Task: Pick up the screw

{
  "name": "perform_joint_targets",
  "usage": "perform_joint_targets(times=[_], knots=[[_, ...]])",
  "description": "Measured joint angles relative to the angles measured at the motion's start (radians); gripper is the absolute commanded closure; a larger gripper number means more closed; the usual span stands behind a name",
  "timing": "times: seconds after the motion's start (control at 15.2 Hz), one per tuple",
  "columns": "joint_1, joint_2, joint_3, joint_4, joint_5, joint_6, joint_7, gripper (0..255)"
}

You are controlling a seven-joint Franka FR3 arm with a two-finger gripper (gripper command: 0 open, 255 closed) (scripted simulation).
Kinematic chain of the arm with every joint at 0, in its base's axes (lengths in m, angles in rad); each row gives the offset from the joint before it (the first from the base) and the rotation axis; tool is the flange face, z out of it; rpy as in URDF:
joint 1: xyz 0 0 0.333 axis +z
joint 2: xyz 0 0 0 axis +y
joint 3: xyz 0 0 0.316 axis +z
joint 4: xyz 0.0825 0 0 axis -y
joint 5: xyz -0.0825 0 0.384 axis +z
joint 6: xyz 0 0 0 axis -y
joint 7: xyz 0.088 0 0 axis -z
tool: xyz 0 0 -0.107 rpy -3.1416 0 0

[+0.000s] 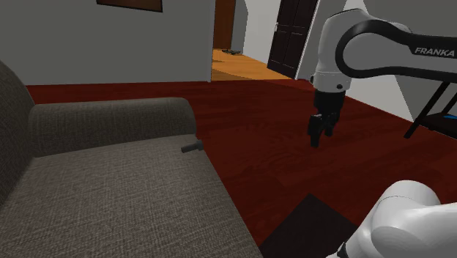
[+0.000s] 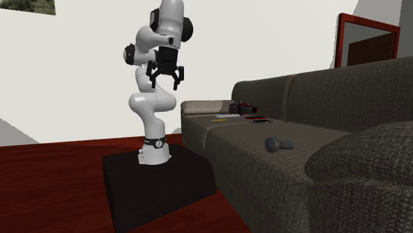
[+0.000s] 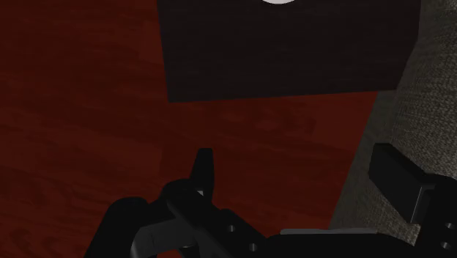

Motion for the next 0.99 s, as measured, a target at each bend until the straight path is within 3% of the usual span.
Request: perform_joint_targets(times=[0.26,0.99], knots=[[0.003,0.066,0.028,0.015,0.024,0.049,0.050,0],[0.013,0.440,0.164,0.190,0.102,0.249,0.318,0]])
